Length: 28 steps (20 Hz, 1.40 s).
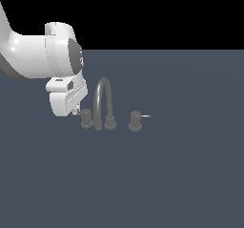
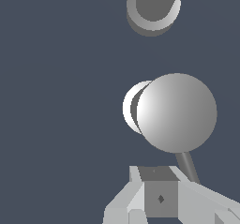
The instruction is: Turn on the faucet by rotating a designated handle.
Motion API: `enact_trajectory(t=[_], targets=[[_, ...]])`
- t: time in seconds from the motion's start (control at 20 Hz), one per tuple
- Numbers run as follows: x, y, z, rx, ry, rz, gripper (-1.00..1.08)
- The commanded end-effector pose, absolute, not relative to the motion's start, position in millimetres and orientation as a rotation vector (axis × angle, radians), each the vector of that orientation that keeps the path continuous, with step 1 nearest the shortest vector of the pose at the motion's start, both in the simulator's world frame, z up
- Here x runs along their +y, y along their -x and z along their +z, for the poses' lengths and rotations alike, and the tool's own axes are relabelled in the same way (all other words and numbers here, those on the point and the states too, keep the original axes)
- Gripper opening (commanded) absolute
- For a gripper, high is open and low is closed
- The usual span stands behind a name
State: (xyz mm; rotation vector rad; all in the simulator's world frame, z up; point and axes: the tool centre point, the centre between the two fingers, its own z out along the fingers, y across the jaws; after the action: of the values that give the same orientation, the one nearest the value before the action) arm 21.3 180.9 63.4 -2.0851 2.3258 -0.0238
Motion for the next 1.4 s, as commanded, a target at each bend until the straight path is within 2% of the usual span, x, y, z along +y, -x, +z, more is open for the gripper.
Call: enact_trajectory(t=[0.0, 0.3, 0.4, 0.95, 1.05, 1.35], targets=[[180.2, -5.1, 63.3, 2.336, 2.098, -0.006, -1.0], [180.8, 14.6, 63.3, 2.335, 2.101, -0.001, -1.0], [185.6, 6.5, 62.9, 2.32, 2.104, -0.017, -1.0], [152.8, 35.1, 63.2, 2.334, 2.102, -0.002, -1.0], [169.9, 32.8, 62.8, 2.303, 2.124, -0.002, -1.0], [127.7, 31.1, 63.1, 2.326, 2.108, 0.0, -1.0]])
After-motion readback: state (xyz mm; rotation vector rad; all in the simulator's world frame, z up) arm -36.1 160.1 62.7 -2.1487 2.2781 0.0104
